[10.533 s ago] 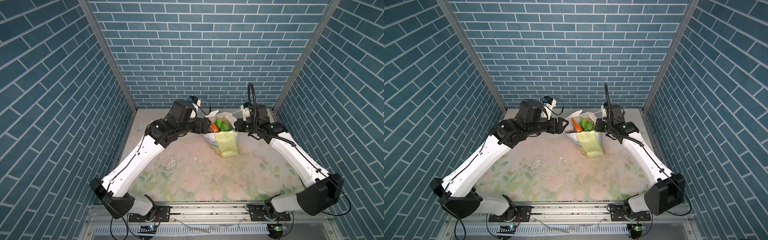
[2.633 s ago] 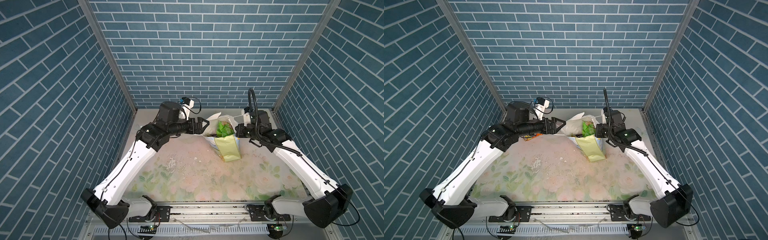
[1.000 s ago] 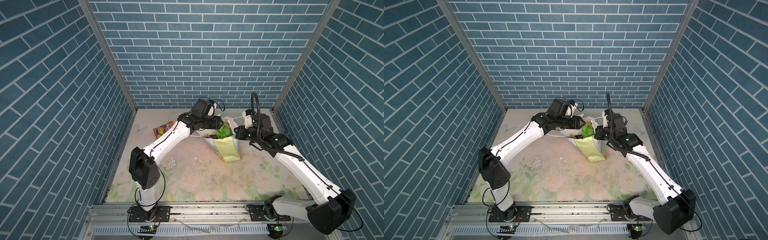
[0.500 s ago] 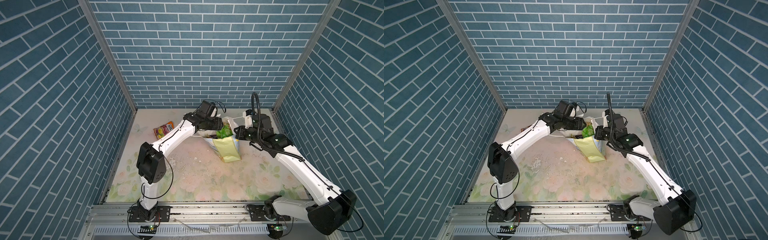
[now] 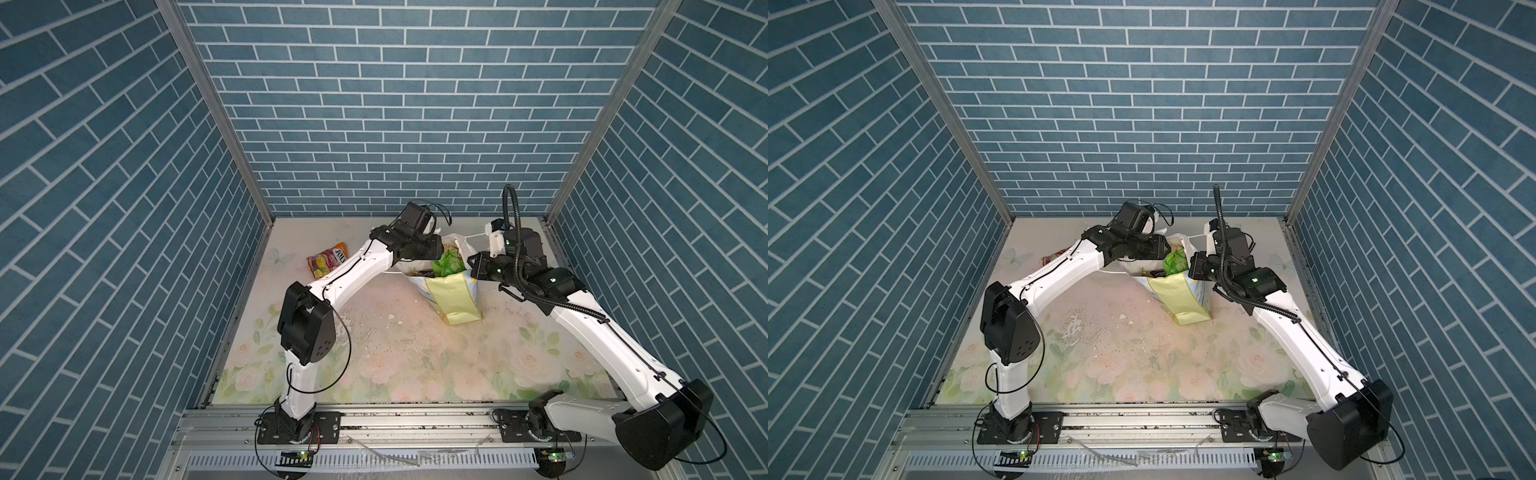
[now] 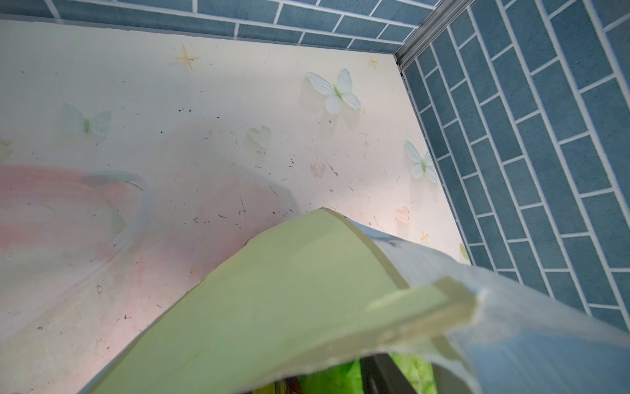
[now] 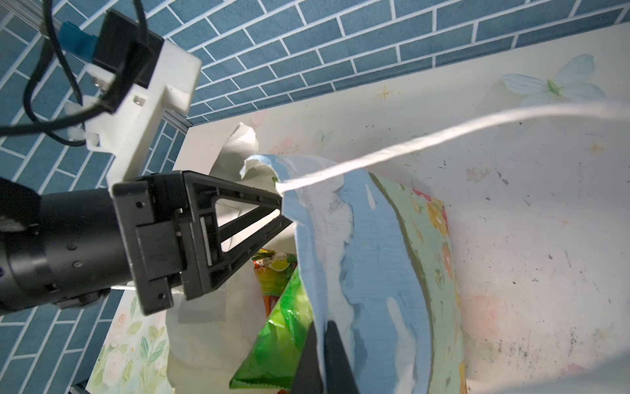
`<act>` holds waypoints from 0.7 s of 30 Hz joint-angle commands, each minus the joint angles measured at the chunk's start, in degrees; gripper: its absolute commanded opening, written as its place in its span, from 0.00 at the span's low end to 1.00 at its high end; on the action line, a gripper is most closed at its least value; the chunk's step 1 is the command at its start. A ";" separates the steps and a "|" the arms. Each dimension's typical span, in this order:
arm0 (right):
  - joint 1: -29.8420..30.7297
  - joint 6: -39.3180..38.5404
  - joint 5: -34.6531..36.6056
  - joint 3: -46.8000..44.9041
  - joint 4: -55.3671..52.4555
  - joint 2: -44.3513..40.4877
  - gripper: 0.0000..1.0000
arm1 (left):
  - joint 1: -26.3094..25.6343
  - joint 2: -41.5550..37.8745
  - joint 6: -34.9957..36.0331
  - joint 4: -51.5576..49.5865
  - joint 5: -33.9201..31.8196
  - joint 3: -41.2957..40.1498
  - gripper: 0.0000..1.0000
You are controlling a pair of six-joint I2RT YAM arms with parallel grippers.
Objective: Take the snacks out of the paper bag
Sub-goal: Pick up the snack from the paper bag.
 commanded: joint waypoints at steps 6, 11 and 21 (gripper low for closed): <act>0.66 2.09 -1.38 -0.15 3.55 -2.44 0.00 | -0.28 4.29 -0.33 -0.21 -0.72 3.69 0.40; 0.73 2.01 -1.30 -0.26 3.70 -2.56 0.00 | -0.28 5.52 -0.22 -1.10 -0.45 5.21 0.31; 0.73 1.90 -0.59 -0.52 3.35 -3.31 0.00 | -0.29 4.36 -0.24 -2.06 -0.68 5.62 0.00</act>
